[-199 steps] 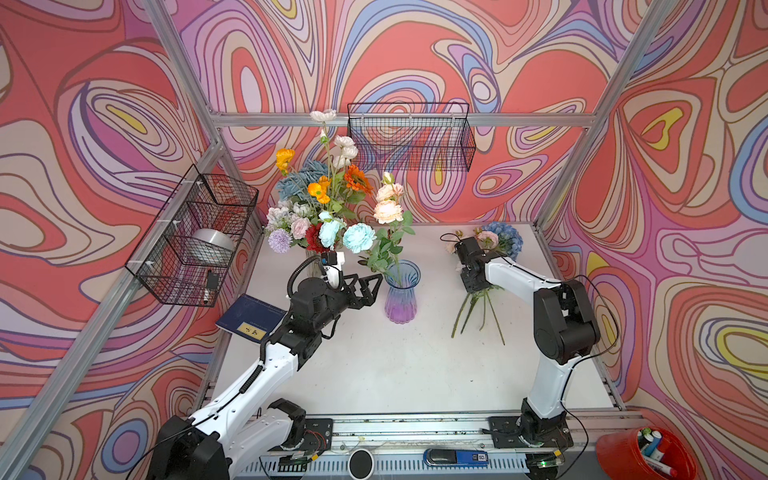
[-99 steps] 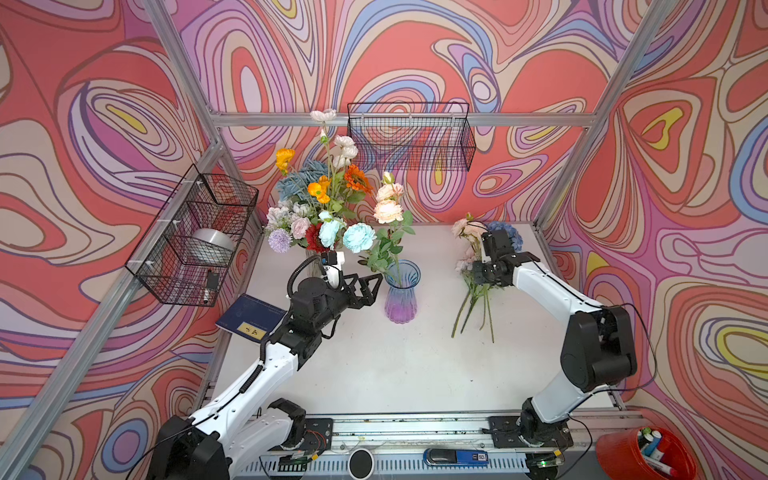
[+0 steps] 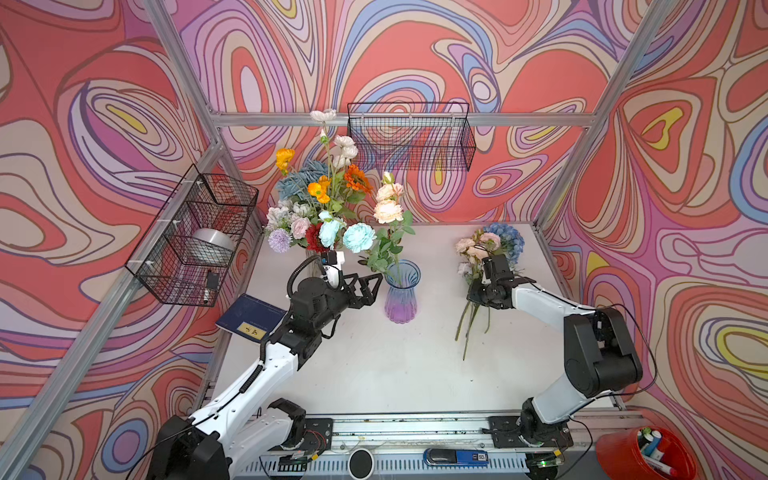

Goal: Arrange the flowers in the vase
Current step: 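Lift a stem from the bunch with the right gripper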

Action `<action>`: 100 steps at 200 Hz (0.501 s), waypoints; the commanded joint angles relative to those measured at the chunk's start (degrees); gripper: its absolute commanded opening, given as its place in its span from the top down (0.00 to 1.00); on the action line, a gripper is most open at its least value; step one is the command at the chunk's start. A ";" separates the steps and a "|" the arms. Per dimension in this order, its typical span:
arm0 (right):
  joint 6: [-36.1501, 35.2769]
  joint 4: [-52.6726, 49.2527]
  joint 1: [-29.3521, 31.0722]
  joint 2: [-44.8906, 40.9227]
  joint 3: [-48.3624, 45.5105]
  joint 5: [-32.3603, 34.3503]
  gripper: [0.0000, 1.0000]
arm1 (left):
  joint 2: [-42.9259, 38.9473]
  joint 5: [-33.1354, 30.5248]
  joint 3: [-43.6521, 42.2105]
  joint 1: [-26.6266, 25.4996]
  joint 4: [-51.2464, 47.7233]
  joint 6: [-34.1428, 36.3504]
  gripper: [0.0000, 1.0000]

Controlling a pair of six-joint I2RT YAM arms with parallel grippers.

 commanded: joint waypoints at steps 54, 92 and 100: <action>3.20 3.59 0.04 4.24 -0.20 2.46 0.91 | 2.66 0.68 3.22 -0.20 0.52 1.02 0.00; 3.57 4.03 0.05 4.60 -0.03 3.24 0.78 | 3.28 0.83 4.68 -0.21 -0.40 1.59 0.00; 3.63 4.14 0.05 4.77 -0.03 3.26 0.78 | 3.41 0.83 4.98 -0.21 -0.58 1.73 0.00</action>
